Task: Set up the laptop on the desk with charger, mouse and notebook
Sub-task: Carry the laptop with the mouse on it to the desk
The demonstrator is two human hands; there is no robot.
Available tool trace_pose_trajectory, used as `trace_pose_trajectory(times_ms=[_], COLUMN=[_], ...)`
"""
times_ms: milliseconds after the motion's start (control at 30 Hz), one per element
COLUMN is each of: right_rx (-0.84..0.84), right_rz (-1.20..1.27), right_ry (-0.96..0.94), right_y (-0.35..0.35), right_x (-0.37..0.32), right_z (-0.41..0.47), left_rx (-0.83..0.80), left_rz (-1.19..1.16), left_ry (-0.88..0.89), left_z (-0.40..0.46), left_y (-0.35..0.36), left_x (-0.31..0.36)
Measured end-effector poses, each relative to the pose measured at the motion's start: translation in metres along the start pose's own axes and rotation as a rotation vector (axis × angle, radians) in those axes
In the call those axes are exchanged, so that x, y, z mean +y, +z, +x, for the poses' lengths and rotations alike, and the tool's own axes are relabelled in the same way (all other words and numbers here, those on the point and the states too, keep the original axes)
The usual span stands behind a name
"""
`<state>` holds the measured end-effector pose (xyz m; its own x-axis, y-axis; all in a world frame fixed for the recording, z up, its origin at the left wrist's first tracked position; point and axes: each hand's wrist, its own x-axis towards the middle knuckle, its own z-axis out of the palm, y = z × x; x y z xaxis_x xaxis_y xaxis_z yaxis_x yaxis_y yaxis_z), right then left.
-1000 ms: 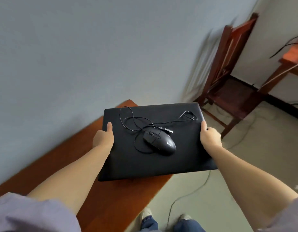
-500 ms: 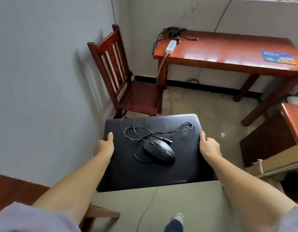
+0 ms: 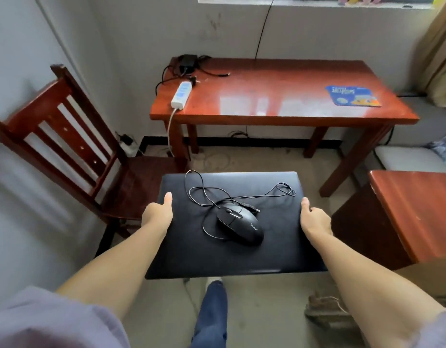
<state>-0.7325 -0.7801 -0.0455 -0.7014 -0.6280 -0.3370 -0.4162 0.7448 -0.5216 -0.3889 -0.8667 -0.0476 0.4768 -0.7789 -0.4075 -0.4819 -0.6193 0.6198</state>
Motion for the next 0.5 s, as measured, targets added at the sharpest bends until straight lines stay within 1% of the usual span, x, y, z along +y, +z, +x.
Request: trace_pose_trajectory(times_ms=[233, 367, 500], right_rx=[0.066, 0.101, 0.110], right_rz=[0.082, 0.101, 0.076], right_ry=[0.121, 0.130, 0.120], right_y=[-0.010, -0.023, -0.034], right_x=[-0.079, -0.119, -0.156], right_z=[0.120, 0.188, 0.272], left_rx=[-0.077, -0.092, -0.113], left_rz=[0.048, 0.093, 0.062], left_ry=[0.104, 0.149, 0.153], left_z=[0.098, 0.140, 0.181], left_y=[0.063, 0.097, 0.143], left_x=[0.152, 0.234, 0.304])
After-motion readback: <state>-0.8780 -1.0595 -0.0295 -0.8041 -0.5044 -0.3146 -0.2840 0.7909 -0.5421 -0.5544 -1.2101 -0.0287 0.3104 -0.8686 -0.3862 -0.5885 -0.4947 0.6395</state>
